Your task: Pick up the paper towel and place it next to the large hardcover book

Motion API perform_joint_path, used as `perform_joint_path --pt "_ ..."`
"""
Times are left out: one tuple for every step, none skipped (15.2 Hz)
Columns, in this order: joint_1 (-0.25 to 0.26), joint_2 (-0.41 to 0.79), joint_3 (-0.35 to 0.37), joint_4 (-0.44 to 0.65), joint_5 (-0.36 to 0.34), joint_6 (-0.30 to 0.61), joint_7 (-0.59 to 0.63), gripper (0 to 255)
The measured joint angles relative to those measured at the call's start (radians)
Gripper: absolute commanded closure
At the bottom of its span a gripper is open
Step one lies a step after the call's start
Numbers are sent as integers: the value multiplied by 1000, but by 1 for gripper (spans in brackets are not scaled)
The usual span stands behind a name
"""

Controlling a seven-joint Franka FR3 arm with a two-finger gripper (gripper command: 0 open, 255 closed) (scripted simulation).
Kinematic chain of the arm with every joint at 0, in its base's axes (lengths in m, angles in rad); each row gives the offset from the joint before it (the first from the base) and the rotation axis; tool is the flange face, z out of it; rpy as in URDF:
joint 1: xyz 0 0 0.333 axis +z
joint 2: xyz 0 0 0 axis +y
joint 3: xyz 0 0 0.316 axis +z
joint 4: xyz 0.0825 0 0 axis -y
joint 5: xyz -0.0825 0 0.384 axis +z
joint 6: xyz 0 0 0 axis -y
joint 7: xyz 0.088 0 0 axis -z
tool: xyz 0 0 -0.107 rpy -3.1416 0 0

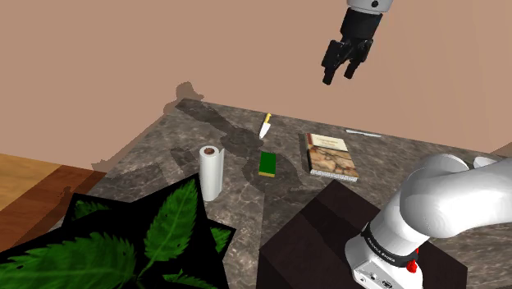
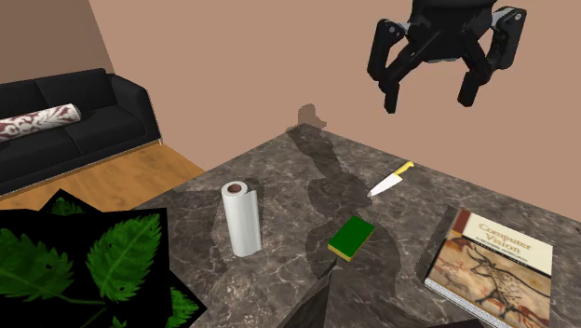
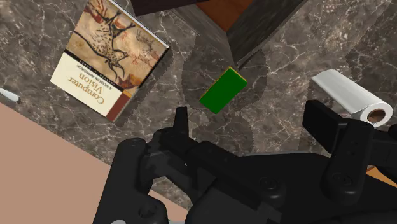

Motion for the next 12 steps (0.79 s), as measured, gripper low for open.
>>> perform_joint_path --pt "0 0 0 0 0 0 0 0" --pt "5 7 6 -6 5 13 4 0" --pt "9 21 9 -12 8 31 3 0" --pt "17 35 20 -21 15 54 9 0" --pt "23 56 24 -28 18 81 9 0" --pt "30 74 32 -37 24 107 12 0" --pt "40 97 45 -40 32 132 20 0" --pt "47 121 52 -42 36 158 21 0" --pt "52 149 57 -41 39 184 19 0" --pt "61 170 70 -39 46 203 27 0" --pt "67 205 77 -36 48 235 27 0" --pt "73 227 85 -38 52 258 28 0"
